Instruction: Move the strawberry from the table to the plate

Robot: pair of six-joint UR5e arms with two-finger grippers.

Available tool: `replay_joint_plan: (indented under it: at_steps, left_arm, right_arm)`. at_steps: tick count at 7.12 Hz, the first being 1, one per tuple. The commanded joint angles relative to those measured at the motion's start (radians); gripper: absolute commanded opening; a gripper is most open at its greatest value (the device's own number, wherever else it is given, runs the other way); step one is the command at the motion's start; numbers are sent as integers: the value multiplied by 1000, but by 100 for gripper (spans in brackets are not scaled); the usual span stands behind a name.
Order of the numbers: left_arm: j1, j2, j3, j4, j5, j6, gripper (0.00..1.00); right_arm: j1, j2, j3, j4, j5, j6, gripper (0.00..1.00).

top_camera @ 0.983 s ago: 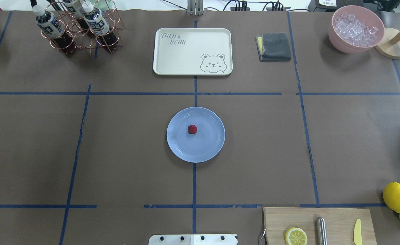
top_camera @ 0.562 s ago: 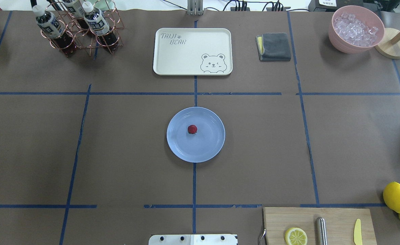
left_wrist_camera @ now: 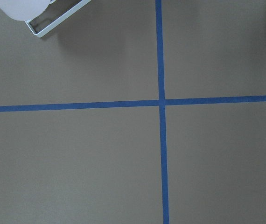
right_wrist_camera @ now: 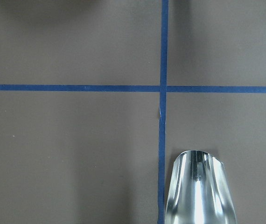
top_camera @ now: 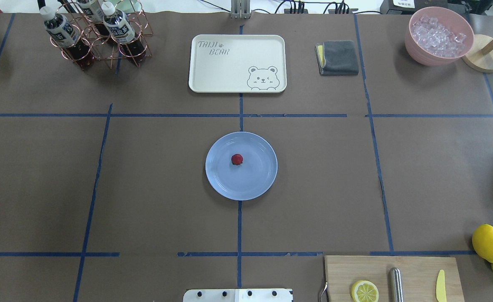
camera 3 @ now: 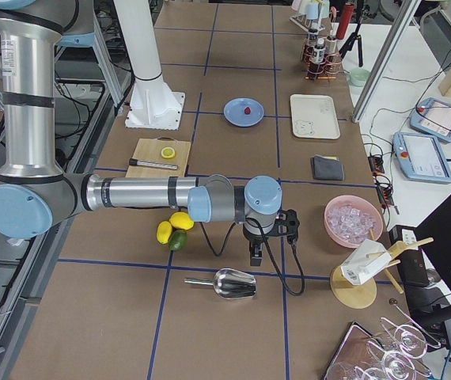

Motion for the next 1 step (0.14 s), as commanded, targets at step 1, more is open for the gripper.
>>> replay_joint_plan:
  at_steps: [1]
  left_arm:
    - [0, 1, 0, -2, 0, 0, 100]
  right_arm:
    - [5, 0, 4, 4, 2, 0, 100]
